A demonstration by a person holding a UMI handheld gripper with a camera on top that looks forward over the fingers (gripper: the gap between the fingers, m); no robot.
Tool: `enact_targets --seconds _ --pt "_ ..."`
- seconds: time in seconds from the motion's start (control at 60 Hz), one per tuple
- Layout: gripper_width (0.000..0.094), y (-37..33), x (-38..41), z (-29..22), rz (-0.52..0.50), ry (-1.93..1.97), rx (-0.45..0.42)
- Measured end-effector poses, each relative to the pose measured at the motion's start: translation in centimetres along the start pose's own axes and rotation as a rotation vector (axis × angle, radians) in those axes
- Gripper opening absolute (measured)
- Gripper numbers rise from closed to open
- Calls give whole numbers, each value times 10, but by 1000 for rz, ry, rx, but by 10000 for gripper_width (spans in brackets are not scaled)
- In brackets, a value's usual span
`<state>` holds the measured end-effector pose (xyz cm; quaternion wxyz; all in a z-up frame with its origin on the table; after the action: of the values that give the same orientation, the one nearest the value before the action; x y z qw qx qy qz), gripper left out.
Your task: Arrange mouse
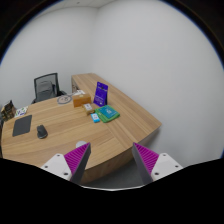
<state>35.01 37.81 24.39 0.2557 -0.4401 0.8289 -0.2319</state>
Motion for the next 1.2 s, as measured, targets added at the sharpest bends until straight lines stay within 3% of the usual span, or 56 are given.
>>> enact_targets --seconds 0.533,0.95,1.2 --pt "863 7 44 -9 -65 -59 -10" --pt "858 12 211 -7 -364 -251 -40" --pt "861 11 290 3 -486 -312 -37"
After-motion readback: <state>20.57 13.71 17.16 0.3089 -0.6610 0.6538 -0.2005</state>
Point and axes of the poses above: the point between the fingertips, and its own axes, seen from behind it with the camera up: x to the left, z down, y forward, the way the camera looks, the point moved 1 cm from there along -y, backward, against the way the camera looks, and after that the axes turned 5 degrees about -y, right-handed, at the moved point
